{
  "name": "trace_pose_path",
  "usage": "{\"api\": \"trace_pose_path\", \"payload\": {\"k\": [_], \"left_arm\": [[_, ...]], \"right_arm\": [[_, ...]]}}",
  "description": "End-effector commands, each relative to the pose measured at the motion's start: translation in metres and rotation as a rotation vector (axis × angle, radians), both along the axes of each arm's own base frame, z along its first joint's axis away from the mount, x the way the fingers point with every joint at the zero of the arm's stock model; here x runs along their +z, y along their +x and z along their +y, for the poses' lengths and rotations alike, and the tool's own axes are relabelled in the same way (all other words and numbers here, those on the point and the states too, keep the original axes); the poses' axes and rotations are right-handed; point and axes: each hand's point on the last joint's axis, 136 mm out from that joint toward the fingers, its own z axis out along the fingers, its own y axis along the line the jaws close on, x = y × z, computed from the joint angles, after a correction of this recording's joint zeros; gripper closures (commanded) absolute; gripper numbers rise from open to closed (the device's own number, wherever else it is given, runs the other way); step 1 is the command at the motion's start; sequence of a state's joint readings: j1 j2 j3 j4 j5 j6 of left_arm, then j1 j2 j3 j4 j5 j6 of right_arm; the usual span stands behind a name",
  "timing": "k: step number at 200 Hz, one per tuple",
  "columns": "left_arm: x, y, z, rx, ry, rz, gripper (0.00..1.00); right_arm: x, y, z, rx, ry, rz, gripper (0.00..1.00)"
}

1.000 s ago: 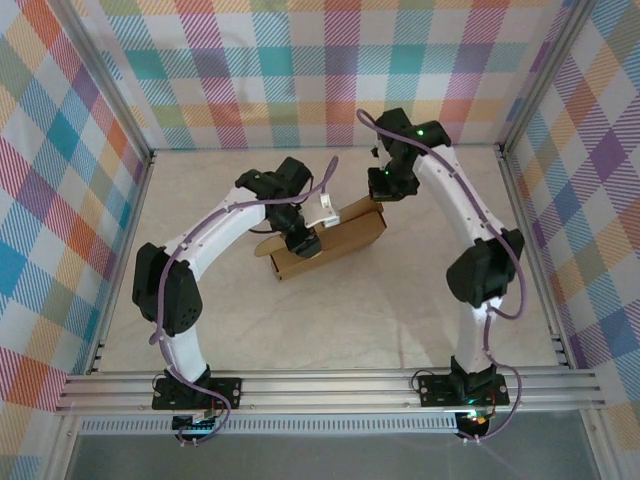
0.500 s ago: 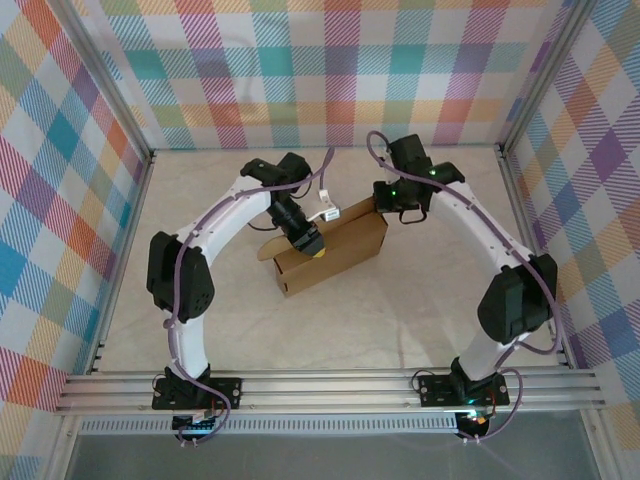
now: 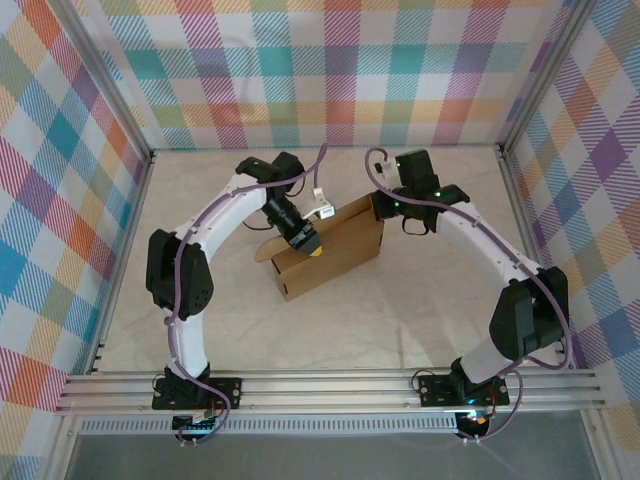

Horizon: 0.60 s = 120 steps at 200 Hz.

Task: Fold the paper box

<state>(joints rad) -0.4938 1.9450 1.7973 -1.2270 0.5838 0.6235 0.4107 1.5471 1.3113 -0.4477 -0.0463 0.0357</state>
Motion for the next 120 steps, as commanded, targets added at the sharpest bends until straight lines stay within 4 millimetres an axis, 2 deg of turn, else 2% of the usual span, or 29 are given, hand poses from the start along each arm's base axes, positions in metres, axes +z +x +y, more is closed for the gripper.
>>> {"api": "trace_pose_path", "payload": {"k": [1,30,71,120], "left_arm": [[-0.018,-0.008,0.001,-0.051,-0.007,0.053,0.73],[-0.022,-0.006,0.006,-0.056,0.002,0.051,0.73],[-0.023,-0.001,0.011,-0.044,0.018,0.048,0.73],[-0.025,0.005,0.010,-0.027,0.030,0.059,0.72]], "right_arm": [[-0.025,-0.021,0.016,0.153,0.004,0.013,1.00],[-0.035,-0.029,0.017,0.235,-0.028,-0.044,1.00],[-0.040,-0.042,0.018,0.315,-0.033,-0.110,1.00],[-0.064,-0.051,0.019,0.319,0.002,-0.098,1.00]]}}
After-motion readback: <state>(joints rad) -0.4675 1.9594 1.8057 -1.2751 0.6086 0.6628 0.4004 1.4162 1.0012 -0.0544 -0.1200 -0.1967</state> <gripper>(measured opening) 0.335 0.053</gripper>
